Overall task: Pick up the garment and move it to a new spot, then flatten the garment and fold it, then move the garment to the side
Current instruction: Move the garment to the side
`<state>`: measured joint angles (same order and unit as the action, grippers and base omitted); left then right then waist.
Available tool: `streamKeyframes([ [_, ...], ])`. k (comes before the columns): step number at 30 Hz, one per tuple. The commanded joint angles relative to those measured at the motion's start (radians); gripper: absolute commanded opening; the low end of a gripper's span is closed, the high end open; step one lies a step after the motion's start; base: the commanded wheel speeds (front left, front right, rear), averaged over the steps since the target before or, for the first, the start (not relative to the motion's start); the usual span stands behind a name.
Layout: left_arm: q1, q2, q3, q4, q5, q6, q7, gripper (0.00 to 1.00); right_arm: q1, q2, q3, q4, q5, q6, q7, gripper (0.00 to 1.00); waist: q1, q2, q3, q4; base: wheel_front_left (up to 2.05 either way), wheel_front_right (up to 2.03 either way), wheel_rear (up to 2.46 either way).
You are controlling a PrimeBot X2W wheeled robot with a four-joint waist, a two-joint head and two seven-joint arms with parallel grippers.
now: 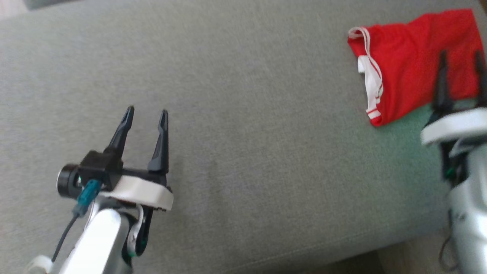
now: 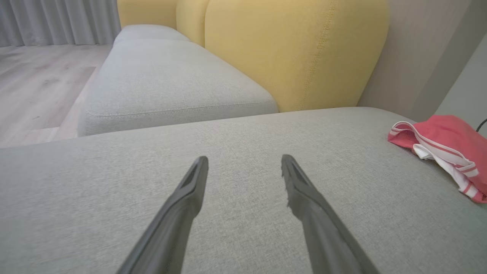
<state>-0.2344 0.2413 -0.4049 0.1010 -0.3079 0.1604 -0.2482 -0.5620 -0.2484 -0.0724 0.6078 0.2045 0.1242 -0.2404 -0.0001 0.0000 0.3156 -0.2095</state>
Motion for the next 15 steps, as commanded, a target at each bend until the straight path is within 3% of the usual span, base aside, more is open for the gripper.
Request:
streamKeyframes([
  [1, 0.009, 0.011, 0.048, -0.033, -0.010, 0.014, -0.010, 1.00, 0.070, 0.024, 0.037, -0.126, -0.004, 0.007, 0.009, 1.00, 0.0001, 0.0000, -0.066, 0.037, 0.00, 0.00, 0.00],
  [8, 0.090, 0.018, 0.090, -0.055, -0.031, 0.047, -0.012, 1.00, 0.285, 0.102, 0.099, -0.435, -0.002, 0.007, 0.109, 1.00, 0.0001, 0.0000, -0.141, 0.110, 0.00, 0.00, 0.00],
  [15, 0.161, 0.033, 0.122, -0.080, -0.048, 0.078, -0.011, 1.00, 0.414, 0.136, 0.141, -0.586, 0.001, 0.007, 0.202, 1.00, 0.0001, 0.0000, -0.193, 0.175, 0.00, 0.00, 0.00],
])
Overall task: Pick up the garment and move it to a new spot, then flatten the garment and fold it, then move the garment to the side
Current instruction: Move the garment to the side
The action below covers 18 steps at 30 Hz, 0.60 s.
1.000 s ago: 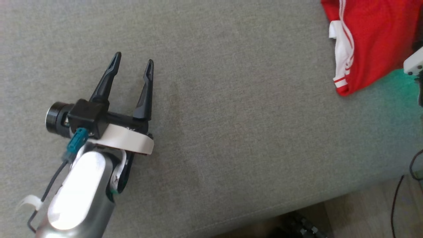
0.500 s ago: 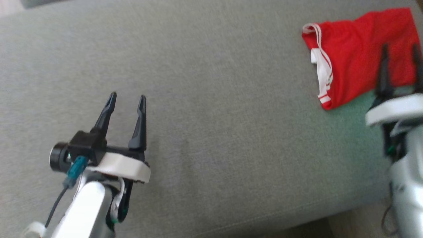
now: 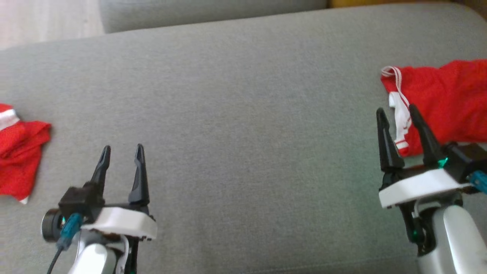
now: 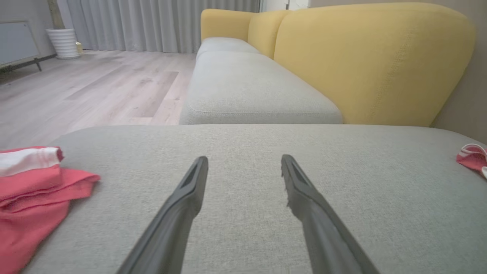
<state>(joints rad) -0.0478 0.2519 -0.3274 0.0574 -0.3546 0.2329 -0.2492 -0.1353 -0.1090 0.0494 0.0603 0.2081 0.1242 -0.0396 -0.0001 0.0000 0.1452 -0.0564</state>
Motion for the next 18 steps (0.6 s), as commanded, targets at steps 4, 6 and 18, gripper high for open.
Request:
streamKeyframes([
  [4, 0.016, 0.035, 0.055, -0.049, -0.012, 0.015, -0.001, 1.00, 0.046, 0.011, 0.019, -0.083, -0.012, 0.007, 0.028, 1.00, 0.0001, 0.0000, -0.055, 0.036, 0.00, 0.00, 0.00],
  [6, 0.035, 0.041, 0.056, -0.053, -0.017, 0.016, 0.003, 1.00, 0.075, 0.015, 0.016, -0.099, -0.016, 0.007, 0.038, 1.00, 0.0001, 0.0000, -0.072, 0.038, 0.00, 0.00, 0.00],
  [18, 0.127, 0.071, 0.041, -0.079, -0.024, 0.024, 0.039, 1.00, 0.196, 0.027, -0.017, -0.163, -0.041, 0.007, 0.095, 1.00, 0.0001, 0.0000, -0.153, 0.037, 0.00, 0.00, 0.00],
])
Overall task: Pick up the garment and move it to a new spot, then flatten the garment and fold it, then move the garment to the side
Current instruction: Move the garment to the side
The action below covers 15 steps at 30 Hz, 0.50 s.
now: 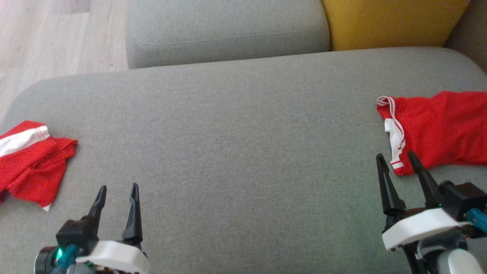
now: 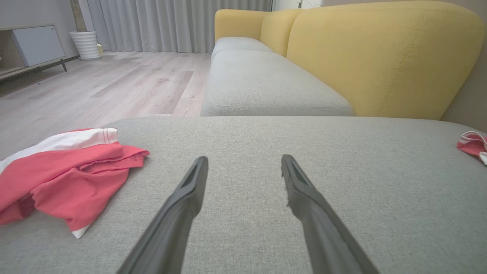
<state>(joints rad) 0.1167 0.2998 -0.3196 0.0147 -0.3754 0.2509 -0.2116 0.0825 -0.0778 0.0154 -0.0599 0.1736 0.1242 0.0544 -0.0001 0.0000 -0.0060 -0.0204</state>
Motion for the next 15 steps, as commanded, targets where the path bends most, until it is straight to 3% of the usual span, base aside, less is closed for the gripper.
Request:
streamKeyframes([
  [1, -0.033, 0.025, 0.033, -0.039, -0.003, 0.007, 0.003, 1.00, -0.017, -0.004, 0.015, -0.048, -0.009, 0.007, 0.004, 1.00, 0.0001, 0.0000, -0.004, 0.002, 0.00, 0.00, 0.00],
  [15, -0.018, 0.040, 0.022, -0.069, 0.013, 0.030, 0.022, 1.00, 0.004, 0.003, 0.010, -0.084, -0.019, 0.007, 0.022, 1.00, 0.0001, 0.0000, -0.013, 0.000, 0.00, 0.00, 0.00],
])
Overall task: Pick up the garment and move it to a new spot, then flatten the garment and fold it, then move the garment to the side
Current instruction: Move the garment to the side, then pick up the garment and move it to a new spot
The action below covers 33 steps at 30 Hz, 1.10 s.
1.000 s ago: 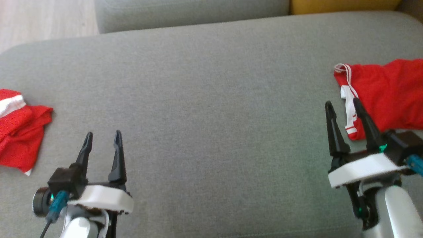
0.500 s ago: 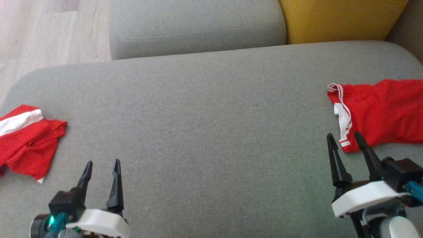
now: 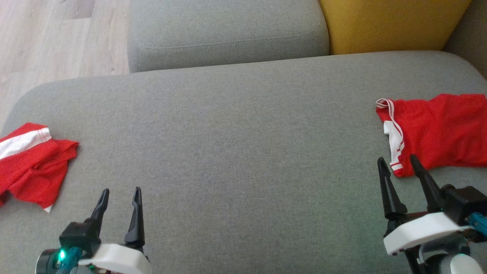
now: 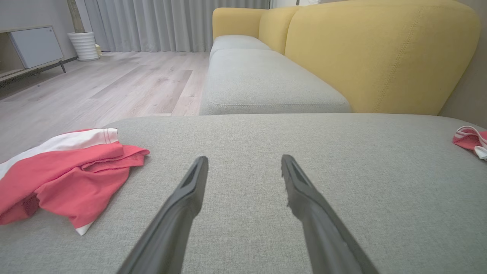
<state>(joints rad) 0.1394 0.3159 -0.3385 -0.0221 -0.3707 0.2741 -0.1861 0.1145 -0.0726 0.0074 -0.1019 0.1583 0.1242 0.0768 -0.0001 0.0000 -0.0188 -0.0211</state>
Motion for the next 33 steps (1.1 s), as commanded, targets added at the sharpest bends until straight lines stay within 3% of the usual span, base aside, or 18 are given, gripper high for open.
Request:
streamKeyframes([
  [1, -0.042, 0.025, 0.039, -0.036, 0.010, 0.009, -0.002, 1.00, -0.028, -0.002, 0.018, -0.043, -0.005, 0.007, 0.002, 1.00, 0.0001, 0.0000, 0.000, 0.000, 0.00, 0.00, 0.00],
  [17, -0.058, 0.027, 0.025, -0.049, 0.015, 0.017, 0.002, 1.00, -0.022, 0.002, 0.004, -0.041, -0.004, 0.007, 0.007, 1.00, 0.0001, 0.0000, -0.004, 0.015, 0.00, 0.00, 0.00],
  [22, -0.077, 0.025, 0.032, -0.052, 0.005, 0.016, 0.000, 1.00, -0.009, 0.006, 0.001, -0.050, -0.007, 0.007, 0.013, 1.00, 0.0001, 0.0000, -0.005, 0.076, 0.00, 0.00, 0.00],
  [33, -0.087, 0.044, 0.071, -0.059, -0.017, 0.016, -0.021, 1.00, -0.013, 0.016, 0.051, -0.071, -0.002, 0.007, 0.014, 1.00, 0.0001, 0.0000, -0.020, 0.278, 0.00, 0.00, 0.00],
])
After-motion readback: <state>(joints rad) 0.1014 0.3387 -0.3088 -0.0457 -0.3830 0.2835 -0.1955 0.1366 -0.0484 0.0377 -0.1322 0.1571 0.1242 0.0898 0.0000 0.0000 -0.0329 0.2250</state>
